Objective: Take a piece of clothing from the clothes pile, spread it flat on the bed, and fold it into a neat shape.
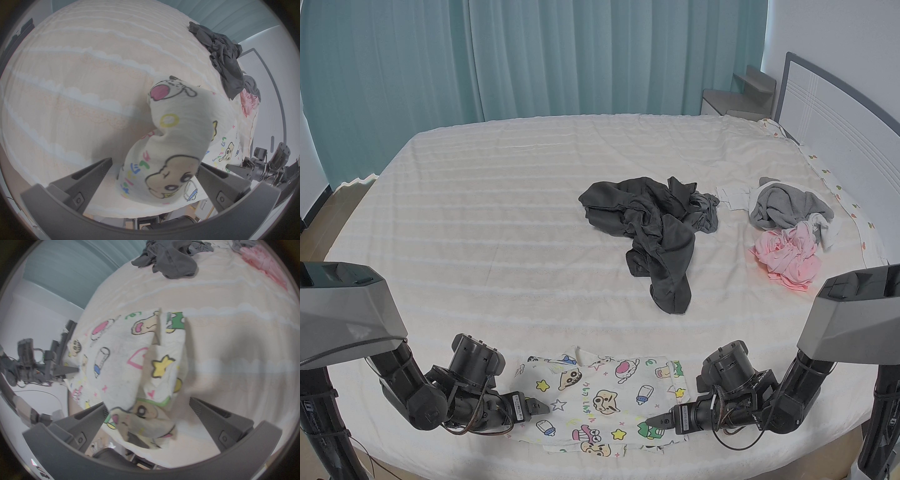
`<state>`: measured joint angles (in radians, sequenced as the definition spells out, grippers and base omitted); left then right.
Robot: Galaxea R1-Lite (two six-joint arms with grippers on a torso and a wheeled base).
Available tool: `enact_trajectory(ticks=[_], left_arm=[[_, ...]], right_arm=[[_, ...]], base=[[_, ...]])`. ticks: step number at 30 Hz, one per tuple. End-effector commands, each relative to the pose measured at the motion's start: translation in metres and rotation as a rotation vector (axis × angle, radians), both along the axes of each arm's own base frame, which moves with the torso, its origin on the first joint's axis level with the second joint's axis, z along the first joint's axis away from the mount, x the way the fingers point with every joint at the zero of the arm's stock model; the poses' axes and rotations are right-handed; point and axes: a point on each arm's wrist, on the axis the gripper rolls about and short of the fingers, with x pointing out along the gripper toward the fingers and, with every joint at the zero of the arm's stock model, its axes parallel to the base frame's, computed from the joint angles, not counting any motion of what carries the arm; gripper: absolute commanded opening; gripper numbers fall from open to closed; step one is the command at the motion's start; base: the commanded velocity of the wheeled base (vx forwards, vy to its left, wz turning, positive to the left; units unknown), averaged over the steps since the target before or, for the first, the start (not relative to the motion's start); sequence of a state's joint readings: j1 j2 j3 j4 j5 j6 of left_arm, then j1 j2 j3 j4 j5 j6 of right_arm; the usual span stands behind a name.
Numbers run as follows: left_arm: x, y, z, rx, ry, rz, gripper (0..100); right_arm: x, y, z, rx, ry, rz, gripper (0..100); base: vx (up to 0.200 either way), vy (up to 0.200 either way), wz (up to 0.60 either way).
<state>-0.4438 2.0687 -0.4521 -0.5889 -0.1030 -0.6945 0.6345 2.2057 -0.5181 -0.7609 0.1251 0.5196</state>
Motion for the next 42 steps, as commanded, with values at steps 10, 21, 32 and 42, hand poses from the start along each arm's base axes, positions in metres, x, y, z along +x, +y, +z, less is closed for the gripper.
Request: enact_trajectory(ticks=[10,21,32,42], left_arm=[[-0.008,0.017,0.034,-0.032,-0.099,0.044,100],[0.003,0.000,0.075,-0.142,-0.229,0.045,100],[0.026,-0.011,0.025,-0.024,-0.118,0.011,100],[0.044,0.004,0.033,0.028,-0.193,0.092,100]], right_arm=[[-0.006,0.001,0.013,-0.150,-0.053,-0.031,100],[-0.022,-0.011,0.059,-0.037,-0.146,-0.065,100],[-0.034,-0.026,0.078,0.102,-0.232,-0.160,100],[-0.058,-0.061,0.133,0.256,-0.406,-0.251,100]], base=[[0.000,0.000,0.00],[0.000,0.000,0.00],[0.000,0.000,0.00],[0.000,0.000,0.00]])
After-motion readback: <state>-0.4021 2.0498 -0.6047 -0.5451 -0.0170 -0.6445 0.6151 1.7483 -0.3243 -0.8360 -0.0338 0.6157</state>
